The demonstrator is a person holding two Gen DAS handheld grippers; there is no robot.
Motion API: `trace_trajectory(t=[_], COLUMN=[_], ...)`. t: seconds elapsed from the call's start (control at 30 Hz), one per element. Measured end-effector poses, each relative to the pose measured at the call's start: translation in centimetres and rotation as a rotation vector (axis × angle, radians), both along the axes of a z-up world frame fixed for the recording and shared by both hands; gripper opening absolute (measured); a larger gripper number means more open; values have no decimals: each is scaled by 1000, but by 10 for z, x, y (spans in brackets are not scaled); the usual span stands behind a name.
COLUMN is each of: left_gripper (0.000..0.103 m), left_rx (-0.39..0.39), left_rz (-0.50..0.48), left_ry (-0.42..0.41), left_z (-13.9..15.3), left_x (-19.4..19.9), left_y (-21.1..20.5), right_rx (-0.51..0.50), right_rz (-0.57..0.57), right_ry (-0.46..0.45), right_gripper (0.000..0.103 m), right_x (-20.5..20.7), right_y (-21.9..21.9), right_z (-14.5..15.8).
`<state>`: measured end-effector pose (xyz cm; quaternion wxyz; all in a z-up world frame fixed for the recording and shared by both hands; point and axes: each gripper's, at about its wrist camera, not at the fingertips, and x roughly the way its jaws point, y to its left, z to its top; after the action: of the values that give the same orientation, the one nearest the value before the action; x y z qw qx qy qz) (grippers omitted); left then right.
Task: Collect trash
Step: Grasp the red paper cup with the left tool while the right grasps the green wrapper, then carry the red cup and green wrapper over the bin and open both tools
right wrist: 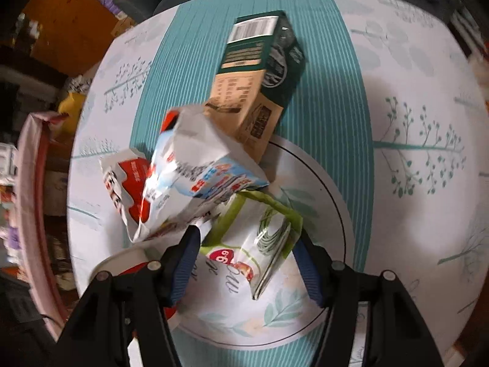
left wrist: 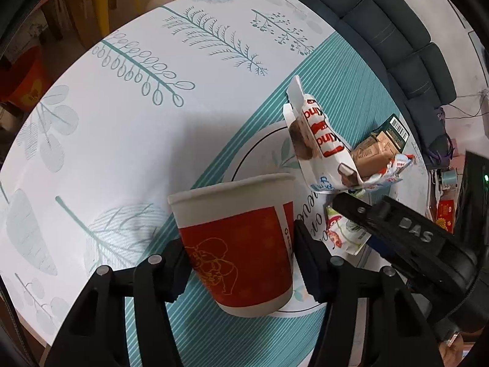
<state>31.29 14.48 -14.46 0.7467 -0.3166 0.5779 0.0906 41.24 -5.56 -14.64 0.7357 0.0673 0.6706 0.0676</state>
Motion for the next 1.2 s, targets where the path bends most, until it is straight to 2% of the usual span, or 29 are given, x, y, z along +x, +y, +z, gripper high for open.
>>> trace_trajectory(t=[0.07,0.17,0.27,0.4,0.6,0.8,1.0,1.2], left_gripper=[57,56,55,55,55,55,55,55], left_rx=[3,22,23,24,25,38,57,95], left_rz=[-1,-8,-8,-6,-33,-96,-182,-292], left_ry=[-5,-8,-16,-29,-53,-84,-132,-177], left_z=[2,4,5,10,21,44,72,97], left_x=[-3,-10,-14,-26,-49,-84,-129,-190], left_y=[-1,-1,1,6,6,-2,-7,-8], right_rx=[-50,-128,-103,-24,134,257,307,321], right_rz=[35,97,119,118,100,105,148,138], right_ry=[-26,-80,-99,-78,-13,-13,-57,-68], right_gripper=[60,46,35,30,29,29,29,29], right_x=[-2,-7,-11,-17,-33,-73,-129,-192], right_y=[10,19,16,2,-31,-47,-52,-52], right_z=[0,1,3,5,11,37,71,86])
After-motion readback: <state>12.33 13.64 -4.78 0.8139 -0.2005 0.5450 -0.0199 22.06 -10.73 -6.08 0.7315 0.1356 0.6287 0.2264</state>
